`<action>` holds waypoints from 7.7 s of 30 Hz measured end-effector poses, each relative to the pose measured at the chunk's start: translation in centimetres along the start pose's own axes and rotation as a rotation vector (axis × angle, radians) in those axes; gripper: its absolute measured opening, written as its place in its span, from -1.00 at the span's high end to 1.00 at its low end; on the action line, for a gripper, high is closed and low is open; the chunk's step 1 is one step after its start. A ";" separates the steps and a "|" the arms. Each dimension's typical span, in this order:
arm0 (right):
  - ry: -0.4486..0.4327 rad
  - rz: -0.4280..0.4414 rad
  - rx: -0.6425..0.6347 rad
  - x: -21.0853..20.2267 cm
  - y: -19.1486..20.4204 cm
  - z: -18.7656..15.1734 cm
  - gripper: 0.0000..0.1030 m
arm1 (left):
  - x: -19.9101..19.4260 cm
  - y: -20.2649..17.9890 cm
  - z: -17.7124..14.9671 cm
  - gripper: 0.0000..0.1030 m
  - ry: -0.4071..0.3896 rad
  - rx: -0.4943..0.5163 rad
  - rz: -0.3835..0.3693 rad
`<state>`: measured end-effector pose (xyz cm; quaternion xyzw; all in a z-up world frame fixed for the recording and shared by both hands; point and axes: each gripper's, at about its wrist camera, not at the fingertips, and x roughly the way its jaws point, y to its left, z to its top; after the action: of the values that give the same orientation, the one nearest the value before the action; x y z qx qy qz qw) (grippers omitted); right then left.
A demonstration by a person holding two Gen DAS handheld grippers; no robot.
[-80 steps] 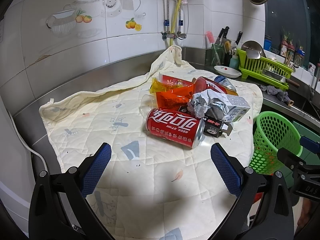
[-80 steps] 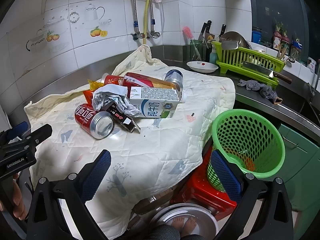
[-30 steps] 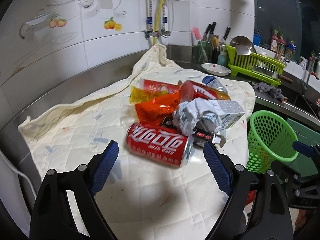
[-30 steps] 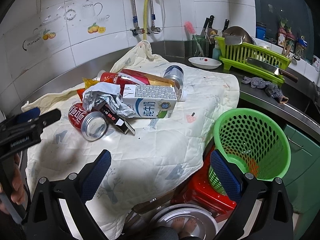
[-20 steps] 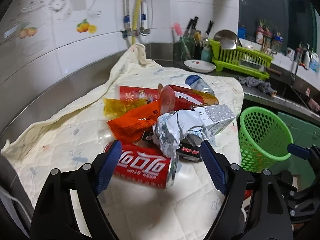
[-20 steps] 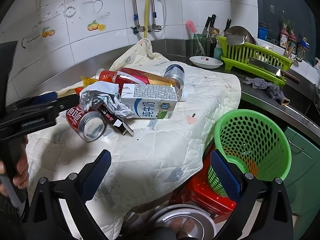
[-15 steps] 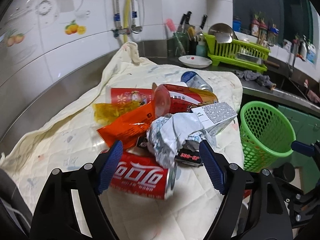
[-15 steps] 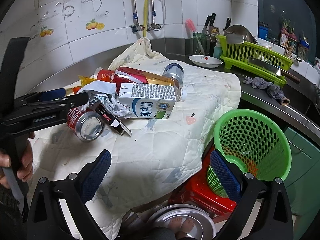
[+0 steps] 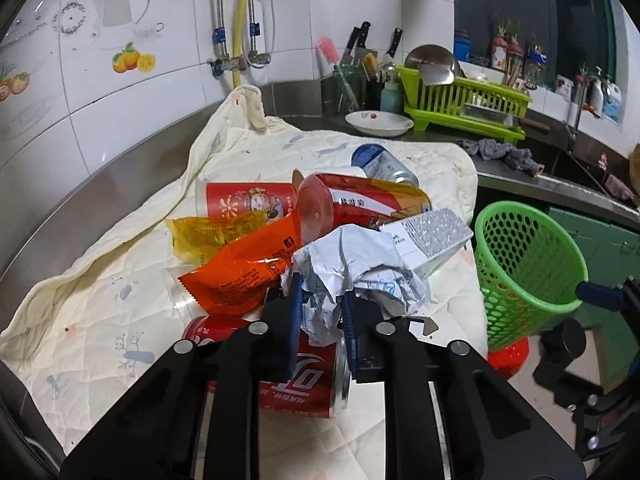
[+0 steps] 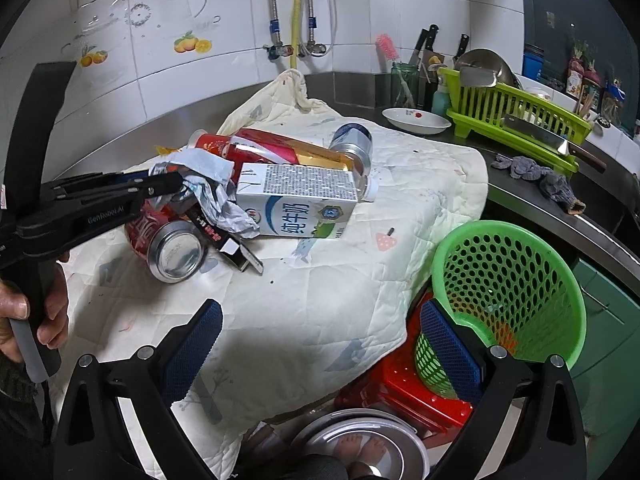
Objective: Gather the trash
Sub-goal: 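Lower the left tool onto the crumpled foil and close on it, then grasp the white milk carton with the right tool while the left tool holds the foil, then carry both items over the green basket and open both tools to drop them, then move both tools back over the trash on the cloth, then grasp the black box with the right tool while the left grasps the orange wrapper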
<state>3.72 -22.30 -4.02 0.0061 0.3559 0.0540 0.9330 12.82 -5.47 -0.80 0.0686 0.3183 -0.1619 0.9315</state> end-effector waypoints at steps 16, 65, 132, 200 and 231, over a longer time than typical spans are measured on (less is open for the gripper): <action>0.032 0.094 -0.072 3.1 0.9 1.3 -0.41 | -5.2 4.0 1.7 0.77 -0.118 -0.116 0.013; 0.173 0.168 -0.925 10.7 3.6 6.7 0.06 | -4.0 7.6 2.2 0.77 -0.106 -0.230 0.025; 0.202 -0.256 0.154 2.1 -28.4 -3.6 -0.10 | 12.4 -26.3 3.7 0.70 0.199 0.143 -0.488; 0.157 0.343 -0.392 12.3 6.3 7.1 0.02 | 4.1 6.1 2.5 0.18 0.103 0.055 -0.066; 0.187 0.386 -0.399 12.3 6.1 5.4 0.65 | 9.9 4.6 3.0 0.12 0.240 0.269 -0.086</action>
<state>15.82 -14.81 -7.84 -0.1149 0.4150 0.2999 0.8513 23.46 -4.36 -4.41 0.1975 0.4055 -0.2334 0.8615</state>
